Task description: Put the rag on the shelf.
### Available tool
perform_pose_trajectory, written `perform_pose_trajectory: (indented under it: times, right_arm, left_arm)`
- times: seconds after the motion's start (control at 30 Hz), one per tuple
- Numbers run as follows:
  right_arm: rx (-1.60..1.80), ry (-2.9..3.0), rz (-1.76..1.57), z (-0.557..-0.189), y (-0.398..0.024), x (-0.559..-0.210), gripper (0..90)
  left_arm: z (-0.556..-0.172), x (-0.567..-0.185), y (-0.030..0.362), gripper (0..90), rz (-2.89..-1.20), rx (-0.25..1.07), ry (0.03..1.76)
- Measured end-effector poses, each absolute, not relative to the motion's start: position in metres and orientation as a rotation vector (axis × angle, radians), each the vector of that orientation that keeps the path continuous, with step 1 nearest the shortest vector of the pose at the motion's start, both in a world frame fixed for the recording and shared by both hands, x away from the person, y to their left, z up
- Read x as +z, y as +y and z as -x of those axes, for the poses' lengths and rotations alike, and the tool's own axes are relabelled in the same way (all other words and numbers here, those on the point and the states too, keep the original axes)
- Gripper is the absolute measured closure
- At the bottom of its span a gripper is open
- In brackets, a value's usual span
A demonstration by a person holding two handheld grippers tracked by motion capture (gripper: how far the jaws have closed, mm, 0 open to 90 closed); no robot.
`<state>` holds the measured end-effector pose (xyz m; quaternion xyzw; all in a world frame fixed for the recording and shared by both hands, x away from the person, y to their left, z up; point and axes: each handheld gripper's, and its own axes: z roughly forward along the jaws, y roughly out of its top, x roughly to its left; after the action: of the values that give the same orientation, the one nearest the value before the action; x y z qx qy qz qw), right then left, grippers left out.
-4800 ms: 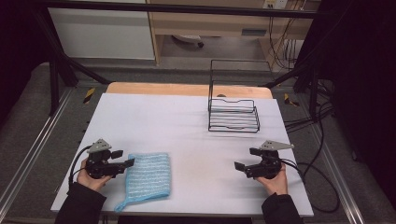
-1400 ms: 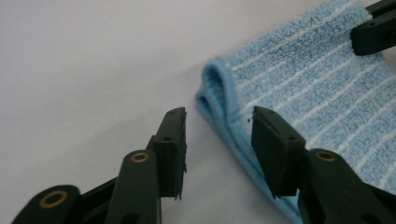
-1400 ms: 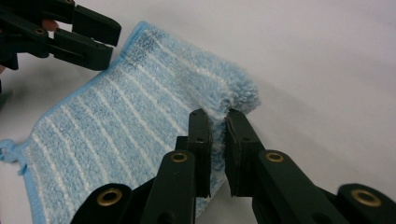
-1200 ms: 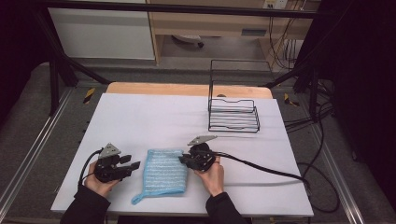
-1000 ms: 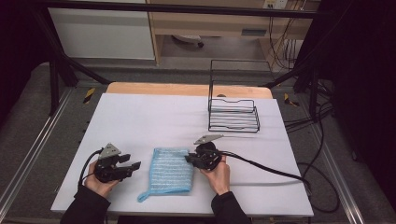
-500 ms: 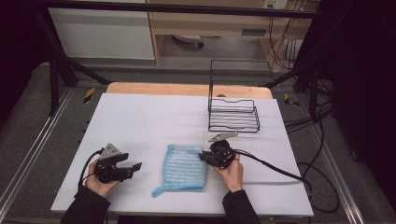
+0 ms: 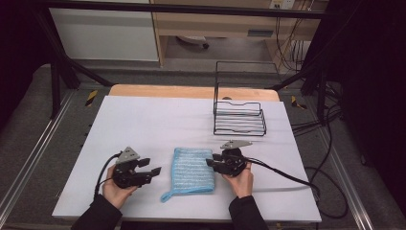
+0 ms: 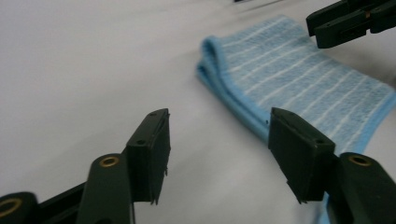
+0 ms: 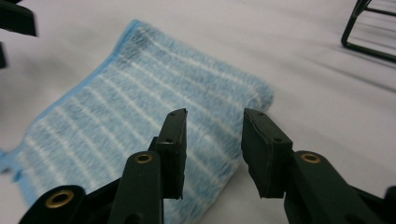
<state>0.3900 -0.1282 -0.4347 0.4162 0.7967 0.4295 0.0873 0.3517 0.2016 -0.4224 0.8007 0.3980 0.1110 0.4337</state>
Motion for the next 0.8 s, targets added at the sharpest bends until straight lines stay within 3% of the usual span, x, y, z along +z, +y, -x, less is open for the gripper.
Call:
perform_pose_trajectory:
  times: [0.3,0.53,0.57,0.6,0.8]
  right_arm:
    - [1.275,2.382,-1.295,-0.359,-0.135,-0.446,55.6]
    - [1.314,2.388,-1.366,-0.351,-0.132,-0.458,72.2]
    - [1.321,2.379,-1.380,-0.349,-0.132,-0.458,80.2]
    - [1.325,2.376,-1.388,-0.349,-0.132,-0.457,82.6]
    - [1.340,2.384,-1.398,-0.349,-0.138,-0.449,85.9]
  left_arm:
    - [-0.352,-0.439,0.157,61.0,-2.108,0.199,1.023]
    - [-0.349,-0.443,0.156,72.3,-2.088,0.142,1.092]
    - [-0.349,-0.443,0.155,74.4,-2.087,0.131,1.099]
    - [-0.349,-0.443,0.155,76.4,-2.089,0.121,1.099]
    - [-0.344,-0.440,0.152,83.4,-2.094,0.118,1.085]
